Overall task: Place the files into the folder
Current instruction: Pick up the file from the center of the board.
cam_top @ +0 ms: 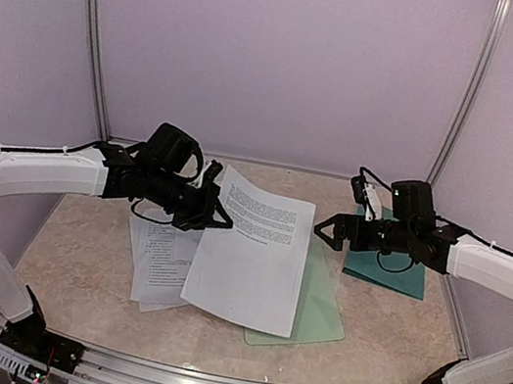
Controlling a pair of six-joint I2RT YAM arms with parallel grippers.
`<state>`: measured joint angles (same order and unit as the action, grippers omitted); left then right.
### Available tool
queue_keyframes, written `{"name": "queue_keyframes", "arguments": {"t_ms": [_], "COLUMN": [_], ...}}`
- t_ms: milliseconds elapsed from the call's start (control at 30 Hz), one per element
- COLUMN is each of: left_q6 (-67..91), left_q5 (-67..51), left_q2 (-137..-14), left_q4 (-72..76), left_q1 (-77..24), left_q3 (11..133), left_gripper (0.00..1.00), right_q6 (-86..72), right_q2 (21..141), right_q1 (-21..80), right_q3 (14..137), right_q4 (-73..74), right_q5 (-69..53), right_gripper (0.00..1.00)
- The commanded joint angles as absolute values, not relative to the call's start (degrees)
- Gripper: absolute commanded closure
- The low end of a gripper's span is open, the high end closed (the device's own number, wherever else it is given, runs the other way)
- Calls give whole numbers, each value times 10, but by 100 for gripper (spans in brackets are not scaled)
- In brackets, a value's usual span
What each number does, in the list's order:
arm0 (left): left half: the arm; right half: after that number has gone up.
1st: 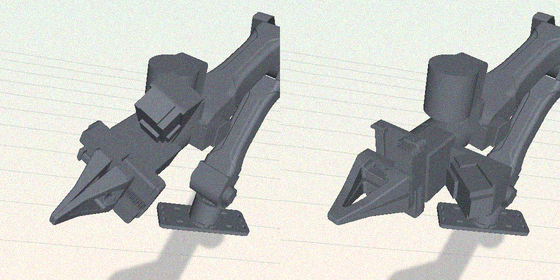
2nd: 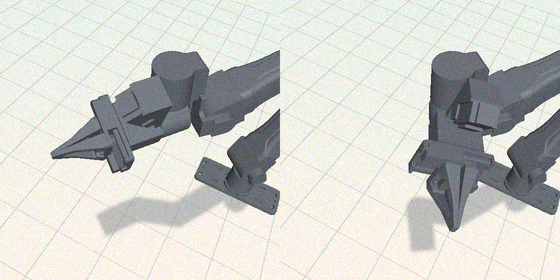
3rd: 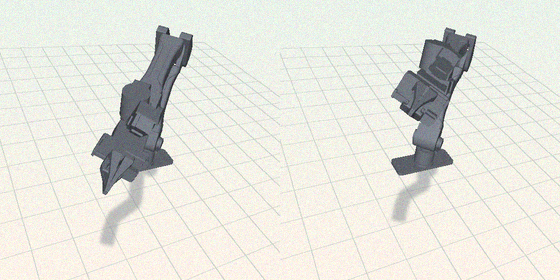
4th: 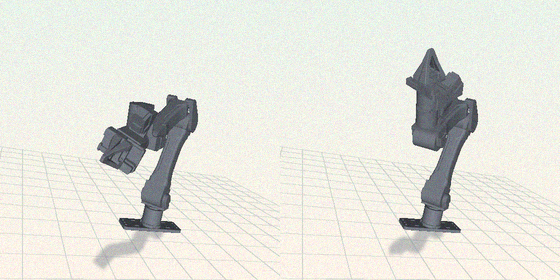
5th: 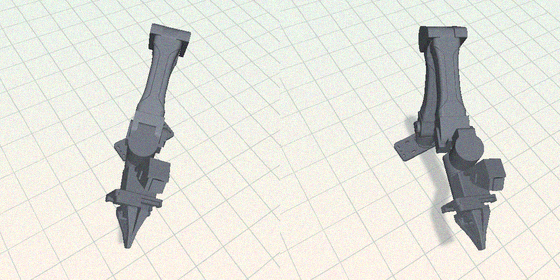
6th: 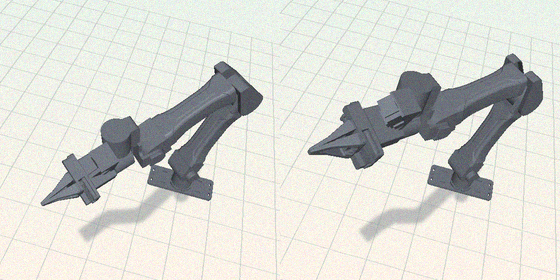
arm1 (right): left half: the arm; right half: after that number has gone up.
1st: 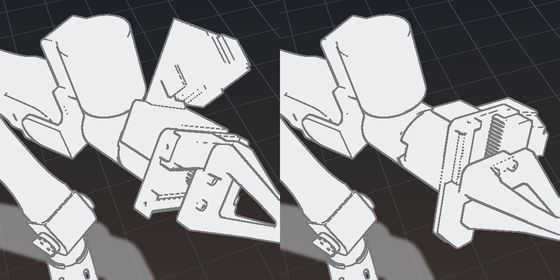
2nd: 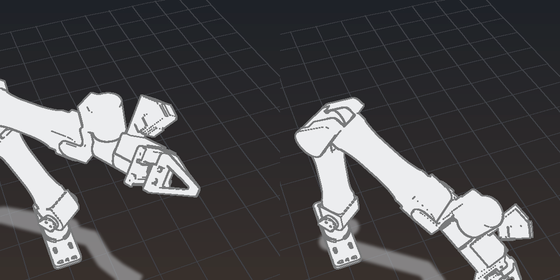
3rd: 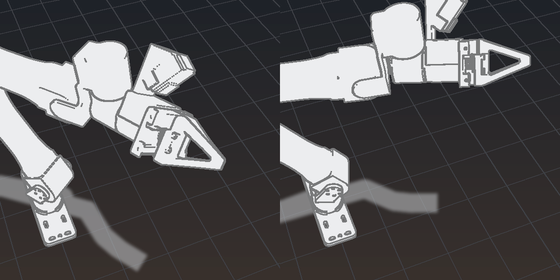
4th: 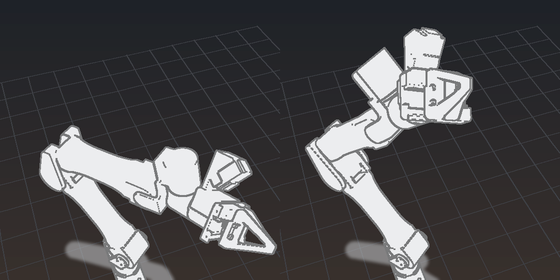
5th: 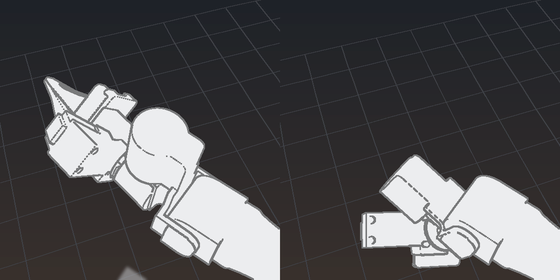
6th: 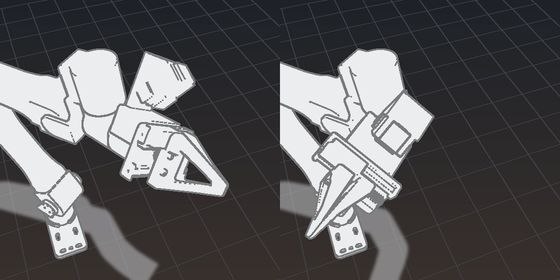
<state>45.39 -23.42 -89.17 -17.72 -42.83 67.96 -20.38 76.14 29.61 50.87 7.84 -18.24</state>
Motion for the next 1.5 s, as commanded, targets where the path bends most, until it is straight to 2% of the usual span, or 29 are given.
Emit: {"name": "queue_keyframes", "arguments": {"t_ms": [0, 267, 367, 467, 633, 733, 967, 1467], "left_q6": [519, 571, 581, 587, 580, 578, 576, 568], "left_q5": [-196, -198, -196, -188, -165, -157, -151, -150], "left_q2": [-921, -1000, -1007, -1001, -989, -990, -986, -986], "left_q4": [-101, -6, 18, 23, 18, 16, 16, 7], "left_q1": [-422, -408, -409, -410, -417, -422, -430, -438], "left_q3": [611, 524, 510, 497, 489, 490, 483, 484], "left_gripper": [100, 100, 93, 88, 86, 81, 77, 70], "right_q6": [-245, -272, -281, -292, -324, -343, -388, -434], "right_q2": [789, 869, 897, 913, 928, 941, 963, 998], "right_q1": [302, 357, 379, 392, 418, 434, 462, 494], "right_q3": [479, 459, 456, 453, 438, 435, 418, 415], "right_q4": [44, 9, 2, 2, -30, -44, -90, -132], "right_q5": [-174, -125, -115, -109, -107, -110, -116, -117], "right_gripper": [1, 1, 1, 2, 4, 6, 11, 15]}}
